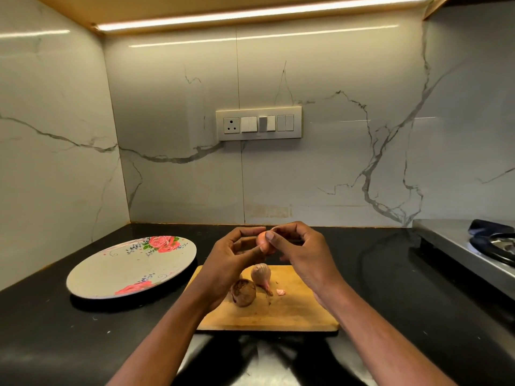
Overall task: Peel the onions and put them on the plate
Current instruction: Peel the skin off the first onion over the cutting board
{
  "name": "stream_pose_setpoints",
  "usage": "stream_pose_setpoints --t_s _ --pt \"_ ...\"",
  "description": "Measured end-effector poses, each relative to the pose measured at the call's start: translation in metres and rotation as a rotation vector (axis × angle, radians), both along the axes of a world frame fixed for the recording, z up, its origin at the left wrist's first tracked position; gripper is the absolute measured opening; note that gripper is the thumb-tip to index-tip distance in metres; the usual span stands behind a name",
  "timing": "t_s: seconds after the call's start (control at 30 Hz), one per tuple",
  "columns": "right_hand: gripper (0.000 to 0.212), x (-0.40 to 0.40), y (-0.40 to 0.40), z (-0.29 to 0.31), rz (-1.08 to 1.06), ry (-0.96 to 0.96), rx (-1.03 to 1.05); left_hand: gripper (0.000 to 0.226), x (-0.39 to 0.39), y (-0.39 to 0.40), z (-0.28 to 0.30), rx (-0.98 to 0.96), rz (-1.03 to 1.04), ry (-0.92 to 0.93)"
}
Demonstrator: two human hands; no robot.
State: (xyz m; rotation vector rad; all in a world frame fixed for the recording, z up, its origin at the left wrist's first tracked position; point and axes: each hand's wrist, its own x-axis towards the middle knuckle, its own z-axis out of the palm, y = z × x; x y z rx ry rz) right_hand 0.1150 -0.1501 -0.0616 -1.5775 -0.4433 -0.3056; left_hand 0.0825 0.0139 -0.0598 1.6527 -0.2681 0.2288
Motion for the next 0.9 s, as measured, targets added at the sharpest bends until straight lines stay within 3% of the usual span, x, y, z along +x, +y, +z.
stream_pose_setpoints --t_s 0.17,0.47,0.9 --pt "0.009 0.0051 -0.0002 -0.0023 0.0 0.051 0.052 0.05 0.0002 -0.0011 0.0005 0.069 0.106 -0.044" --pt "0.015 0.0029 0.0047 -0.002 -0.045 0.042 0.124 0.047 0.0042 0.0009 -0.0031 0.034 0.087 -0.056" --pt "0.026 0.0015 0.0059 -0.0008 -0.288 -0.114 -0.204 0.047 0.0025 -0.0048 -0.0022 0.098 0.111 -0.14"
